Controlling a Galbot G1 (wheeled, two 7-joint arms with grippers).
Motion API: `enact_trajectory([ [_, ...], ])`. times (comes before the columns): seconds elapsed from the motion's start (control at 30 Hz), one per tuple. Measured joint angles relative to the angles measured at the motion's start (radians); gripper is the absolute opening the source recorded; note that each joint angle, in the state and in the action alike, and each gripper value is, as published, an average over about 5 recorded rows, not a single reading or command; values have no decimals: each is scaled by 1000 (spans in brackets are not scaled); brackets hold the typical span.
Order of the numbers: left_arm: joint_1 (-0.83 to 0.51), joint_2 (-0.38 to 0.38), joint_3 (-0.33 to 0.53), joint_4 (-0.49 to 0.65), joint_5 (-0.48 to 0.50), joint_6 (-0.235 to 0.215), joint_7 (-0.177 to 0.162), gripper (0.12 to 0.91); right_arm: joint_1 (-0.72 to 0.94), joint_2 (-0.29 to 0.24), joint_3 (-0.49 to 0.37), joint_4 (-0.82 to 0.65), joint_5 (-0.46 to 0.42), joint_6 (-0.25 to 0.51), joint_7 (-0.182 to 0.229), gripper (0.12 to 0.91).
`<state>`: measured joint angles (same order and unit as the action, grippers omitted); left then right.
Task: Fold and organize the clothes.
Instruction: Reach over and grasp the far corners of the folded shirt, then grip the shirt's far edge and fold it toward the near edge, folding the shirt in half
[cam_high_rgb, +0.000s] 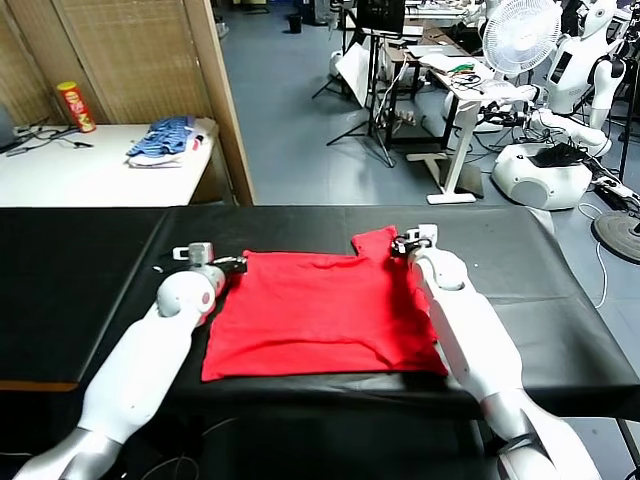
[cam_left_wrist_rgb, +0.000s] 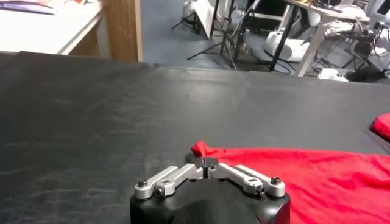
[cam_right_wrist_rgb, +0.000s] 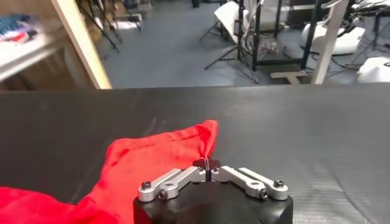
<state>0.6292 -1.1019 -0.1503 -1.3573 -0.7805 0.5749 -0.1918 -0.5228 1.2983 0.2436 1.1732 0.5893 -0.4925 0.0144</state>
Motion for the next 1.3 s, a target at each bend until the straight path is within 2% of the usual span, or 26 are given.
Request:
enact_trajectory([
  [0.23,57,44,-28,-136,3,17,-25,126,-125,-94,21,232,115,-46,9,122],
  [0.43,163,99,-73,-311,-6,29,-40,126,-251,-197,47,437,201,-106,55,122],
  [0.6,283,142,-119,-441,14,47,-62,126,-327,-260,66,541,226,-177,93,122],
  [0.8,402,159,-166,-558,63,81,-105,126,-390,-303,79,606,224,-234,104,122],
  [1.03,499,169,-193,-639,104,111,-104,126,-470,-336,86,683,178,-244,115,122],
  [1.3,589,171,-219,-705,163,130,-108,126,-539,-346,94,746,158,-244,123,122],
])
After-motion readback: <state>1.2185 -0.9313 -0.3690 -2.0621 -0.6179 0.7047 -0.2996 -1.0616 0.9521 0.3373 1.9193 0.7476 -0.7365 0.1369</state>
